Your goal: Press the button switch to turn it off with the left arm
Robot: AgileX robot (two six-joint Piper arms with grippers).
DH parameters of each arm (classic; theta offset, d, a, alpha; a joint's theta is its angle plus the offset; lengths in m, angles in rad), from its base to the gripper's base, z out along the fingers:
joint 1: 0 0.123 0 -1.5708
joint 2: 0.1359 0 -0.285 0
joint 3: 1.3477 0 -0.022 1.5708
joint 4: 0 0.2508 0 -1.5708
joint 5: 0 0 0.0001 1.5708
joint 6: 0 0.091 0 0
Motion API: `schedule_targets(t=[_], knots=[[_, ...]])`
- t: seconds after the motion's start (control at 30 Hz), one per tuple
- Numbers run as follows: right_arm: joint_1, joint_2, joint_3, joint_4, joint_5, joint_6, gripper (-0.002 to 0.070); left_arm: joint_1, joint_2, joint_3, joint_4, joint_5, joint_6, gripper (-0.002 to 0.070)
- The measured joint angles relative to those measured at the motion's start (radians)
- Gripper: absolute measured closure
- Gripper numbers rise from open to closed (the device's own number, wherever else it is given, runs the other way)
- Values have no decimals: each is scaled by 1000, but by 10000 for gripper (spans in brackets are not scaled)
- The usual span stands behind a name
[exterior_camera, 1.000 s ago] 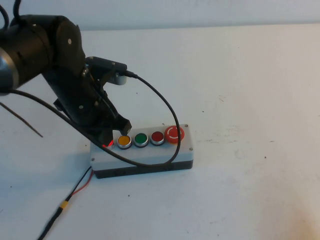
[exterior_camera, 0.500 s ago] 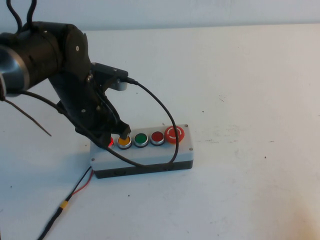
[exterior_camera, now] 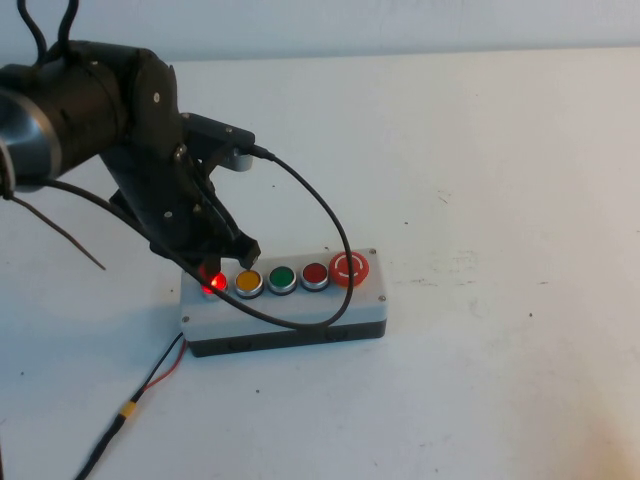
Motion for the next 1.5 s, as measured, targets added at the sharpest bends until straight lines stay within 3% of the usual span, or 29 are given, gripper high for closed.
schedule_targets(t=[0.8, 1.07, 1.5], knots=[[0, 0, 0, 0, 0, 0, 692, 0, -14, -7, 0, 16, -8, 677], [0, 0, 0, 0, 0, 0, 692, 0, -394, 242, -11, -200, -48, 677], [0, 0, 0, 0, 0, 0, 692, 0, -1063, 840, -26, -629, -161, 677]])
